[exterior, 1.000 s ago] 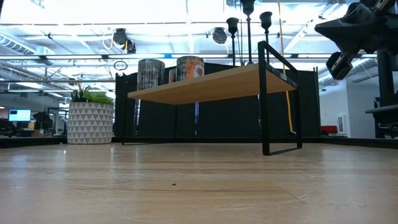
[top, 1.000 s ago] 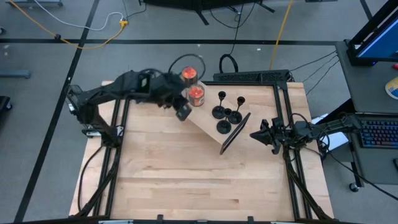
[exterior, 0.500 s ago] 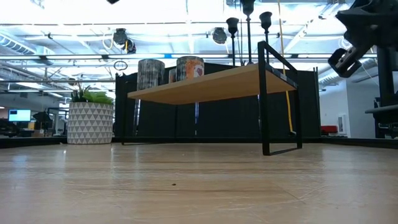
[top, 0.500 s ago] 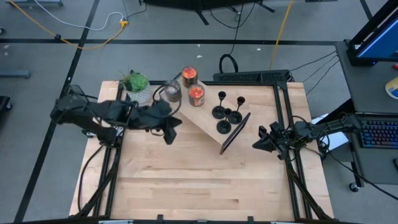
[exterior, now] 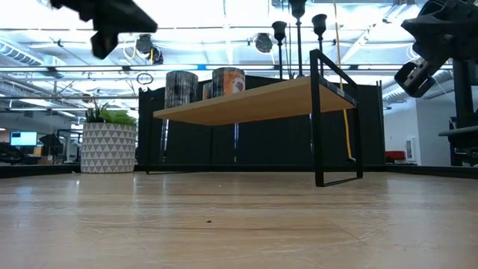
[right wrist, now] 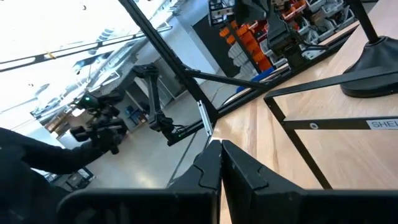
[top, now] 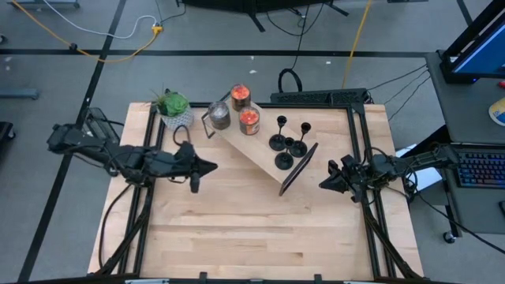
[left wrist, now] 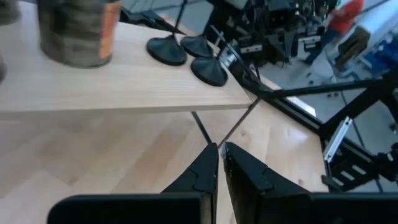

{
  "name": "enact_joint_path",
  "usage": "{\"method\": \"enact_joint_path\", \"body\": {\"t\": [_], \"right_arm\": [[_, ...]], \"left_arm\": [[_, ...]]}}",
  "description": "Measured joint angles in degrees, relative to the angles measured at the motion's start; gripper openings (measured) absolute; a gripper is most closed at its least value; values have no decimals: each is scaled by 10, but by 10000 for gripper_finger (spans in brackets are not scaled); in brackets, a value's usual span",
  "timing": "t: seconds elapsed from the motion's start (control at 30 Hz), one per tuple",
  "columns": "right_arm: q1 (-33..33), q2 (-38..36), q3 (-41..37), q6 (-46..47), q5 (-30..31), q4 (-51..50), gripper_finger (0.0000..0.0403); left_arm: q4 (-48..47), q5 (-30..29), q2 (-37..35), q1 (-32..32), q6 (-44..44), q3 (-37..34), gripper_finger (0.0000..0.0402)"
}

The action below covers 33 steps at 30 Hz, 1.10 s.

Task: Pick & Place candle stick holders
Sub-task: Return to Home Position

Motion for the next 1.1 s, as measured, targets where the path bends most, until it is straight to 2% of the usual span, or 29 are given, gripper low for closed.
{"method": "enact_joint_path", "body": {"t": [0.13, 0.37, 0.6, 0.9, 1.1], "right_arm": [[0, 0, 0, 0, 0, 0, 2], [0, 0, 0, -4, 22, 0, 2], [0, 0, 0, -54, 31, 25, 2], [0, 0, 0, -91, 29, 60, 2], [0, 0, 0, -93, 29, 60, 2]], "left_arm": [[7, -25, -61, -14, -1, -57, 30], [7, -25, -175, -19, 24, -126, 30], [21, -9, -280, -3, 49, -191, 30], [19, 62, -381, 60, 132, -228, 30], [-37, 107, -418, 119, 162, -230, 30]]}}
